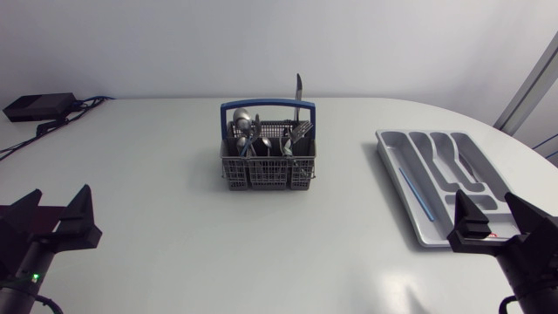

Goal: Sort the cutlery from the basket into the organizer compartments.

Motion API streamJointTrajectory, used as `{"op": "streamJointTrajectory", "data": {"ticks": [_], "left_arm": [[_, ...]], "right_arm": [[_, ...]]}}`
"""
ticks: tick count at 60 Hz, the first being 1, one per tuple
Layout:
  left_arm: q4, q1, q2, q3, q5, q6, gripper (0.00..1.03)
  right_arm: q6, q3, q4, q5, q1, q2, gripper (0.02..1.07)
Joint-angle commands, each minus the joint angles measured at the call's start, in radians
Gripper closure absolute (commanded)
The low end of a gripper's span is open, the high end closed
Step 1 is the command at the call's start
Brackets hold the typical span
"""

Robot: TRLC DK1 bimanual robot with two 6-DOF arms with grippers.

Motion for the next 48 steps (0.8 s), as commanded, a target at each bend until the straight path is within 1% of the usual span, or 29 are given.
{"op": "streamJointTrajectory", "data": {"ticks": [1, 21, 27, 31, 39, 48], "left_arm": [[0.012, -0.006, -0.01, -0.028, -0.01, -0.013, 0.07], [0.024, -0.001, -0.01, -0.014, -0.01, -0.005, 0.08], [0.026, 0.008, -0.008, 0.009, -0.01, 0.003, 0.12], [0.014, 0.0, -0.007, 0.032, -0.01, 0.006, 0.12], [0.001, -0.01, 0.029, 0.092, -0.01, 0.013, 0.12], [0.0, -0.058, 0.13, 0.166, -0.01, 0.016, 0.12]], "right_arm": [[0.014, -0.025, 0.02, 0.009, 0.003, -0.006, 0.06], [0.009, -0.019, 0.022, 0.023, 0.004, -0.006, 0.06], [0.009, 0.001, 0.016, 0.023, 0.017, -0.001, 0.06], [0.009, 0.019, 0.016, 0.033, 0.04, 0.014, 0.06], [0.009, 0.085, 0.056, 0.047, 0.067, 0.132, 0.06], [0.009, 0.176, 0.111, 0.046, 0.07, 0.316, 0.06]]}}
